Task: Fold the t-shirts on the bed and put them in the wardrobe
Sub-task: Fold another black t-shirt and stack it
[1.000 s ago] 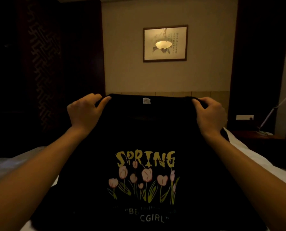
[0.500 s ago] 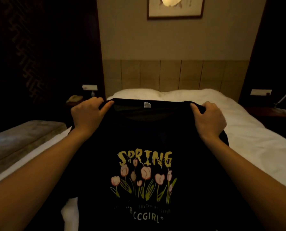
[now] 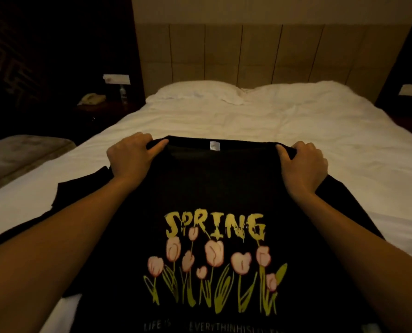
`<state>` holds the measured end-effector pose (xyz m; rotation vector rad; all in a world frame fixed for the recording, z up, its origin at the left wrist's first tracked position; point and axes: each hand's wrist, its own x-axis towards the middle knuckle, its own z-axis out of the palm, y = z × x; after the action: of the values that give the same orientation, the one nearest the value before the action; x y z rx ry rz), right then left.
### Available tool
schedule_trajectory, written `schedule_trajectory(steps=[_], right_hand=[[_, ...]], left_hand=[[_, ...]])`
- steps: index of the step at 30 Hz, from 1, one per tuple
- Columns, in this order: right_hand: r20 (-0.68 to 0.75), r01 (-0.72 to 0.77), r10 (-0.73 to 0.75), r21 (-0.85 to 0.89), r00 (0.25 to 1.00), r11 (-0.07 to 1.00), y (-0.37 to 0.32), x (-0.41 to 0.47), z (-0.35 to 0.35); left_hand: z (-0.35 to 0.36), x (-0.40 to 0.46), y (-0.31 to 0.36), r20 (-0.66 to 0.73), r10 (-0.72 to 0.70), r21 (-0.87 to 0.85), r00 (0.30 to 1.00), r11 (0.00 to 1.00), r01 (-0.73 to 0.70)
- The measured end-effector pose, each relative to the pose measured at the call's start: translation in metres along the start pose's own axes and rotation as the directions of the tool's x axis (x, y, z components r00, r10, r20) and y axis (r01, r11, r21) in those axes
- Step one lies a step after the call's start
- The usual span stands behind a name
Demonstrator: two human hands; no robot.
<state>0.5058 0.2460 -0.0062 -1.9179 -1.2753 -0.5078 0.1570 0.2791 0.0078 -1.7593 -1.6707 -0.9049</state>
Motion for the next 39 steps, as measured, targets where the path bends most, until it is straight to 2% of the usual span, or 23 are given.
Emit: schedule_trajectory(steps=[4,14,20,25,29,32,34,36,39], right_hand=[[0.001,0.016,-0.016,-0.032,1.0,0.999,0.003,0.015,0.053],[0.138,0.197,-0.169,-0.222,0.976,0.955,0.051,-0.011,0.174],[0.23,0.25,-0.19,-0.268,0.955,0.93,0.059,-0.023,0.197],[0.217,0.266,-0.208,-0.286,0.954,0.92,0.054,-0.03,0.191],[0.22,0.308,-0.27,-0.163,0.937,0.937,0.049,-0.036,0.178],[0.237,0.19,-0.198,0.055,0.951,0.98,0.037,-0.05,0.153],[0.311,0.102,-0.158,0.19,0.937,0.976,0.019,-0.065,0.129],[0.445,0.049,-0.166,0.263,0.88,0.964,0.0,-0.084,0.104],[0.625,0.072,-0.22,0.254,0.749,0.965,-0.015,-0.117,0.074]], left_hand=[[0.058,0.014,0.0,0.049,-0.052,-0.011,0.997,0.999,0.053],[0.185,-0.036,-0.005,0.323,-0.15,-0.122,0.934,0.972,0.199],[0.21,-0.049,-0.011,0.363,-0.18,-0.148,0.914,0.958,0.248],[0.206,-0.052,-0.011,0.41,-0.175,-0.138,0.895,0.958,0.25],[0.192,-0.054,-0.007,0.465,-0.145,-0.189,0.873,0.948,0.258],[0.169,-0.063,0.008,0.462,-0.109,-0.173,0.88,0.962,0.209],[0.147,-0.078,0.024,0.454,-0.092,-0.168,0.886,0.968,0.187],[0.119,-0.098,0.043,0.484,-0.045,-0.247,0.874,0.951,0.186],[0.082,-0.132,0.065,0.634,0.059,-0.356,0.771,0.907,0.223]])
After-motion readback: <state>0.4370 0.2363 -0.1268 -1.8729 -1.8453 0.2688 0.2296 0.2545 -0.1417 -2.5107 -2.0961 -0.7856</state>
